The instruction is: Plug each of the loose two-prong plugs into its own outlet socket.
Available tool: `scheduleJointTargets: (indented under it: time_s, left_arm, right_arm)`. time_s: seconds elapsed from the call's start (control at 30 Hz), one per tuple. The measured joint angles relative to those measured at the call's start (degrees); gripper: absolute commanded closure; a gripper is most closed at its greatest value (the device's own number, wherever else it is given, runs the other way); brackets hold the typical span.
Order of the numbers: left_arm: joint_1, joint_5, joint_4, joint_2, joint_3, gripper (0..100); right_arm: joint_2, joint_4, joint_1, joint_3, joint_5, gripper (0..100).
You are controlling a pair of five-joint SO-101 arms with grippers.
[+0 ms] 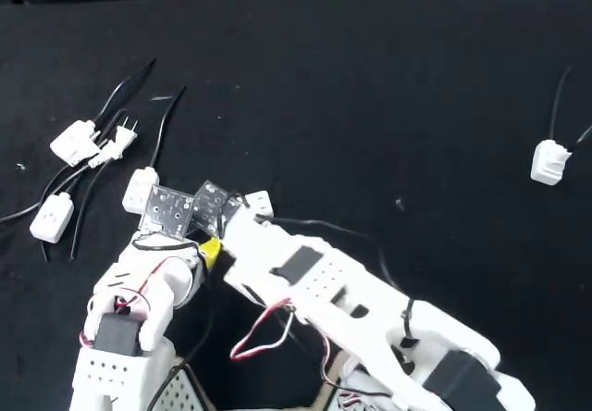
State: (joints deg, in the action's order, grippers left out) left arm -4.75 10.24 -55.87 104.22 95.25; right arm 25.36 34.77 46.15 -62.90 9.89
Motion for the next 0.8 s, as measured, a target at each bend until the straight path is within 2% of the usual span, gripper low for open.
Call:
scheduleJointTargets:
  time_s: [0.17, 0.4, 0.8]
  left_arm:
    - [0.26, 0.00, 0.00, 0.00, 0.00, 75]
    - [8.70, 0.00, 0.00, 0.00, 0.00, 75]
    - [9.85, 0.00, 0.00, 0.00, 0.00, 75]
  right_arm:
    - [0.00, 0.97, 0.00, 1.67, -0.53, 87.2]
    - [-0.53, 0.18, -1.32, 1.93, -2.64, 87.2]
    - [-10.55, -1.14, -2.37, 7.12, -4.92, 87.2]
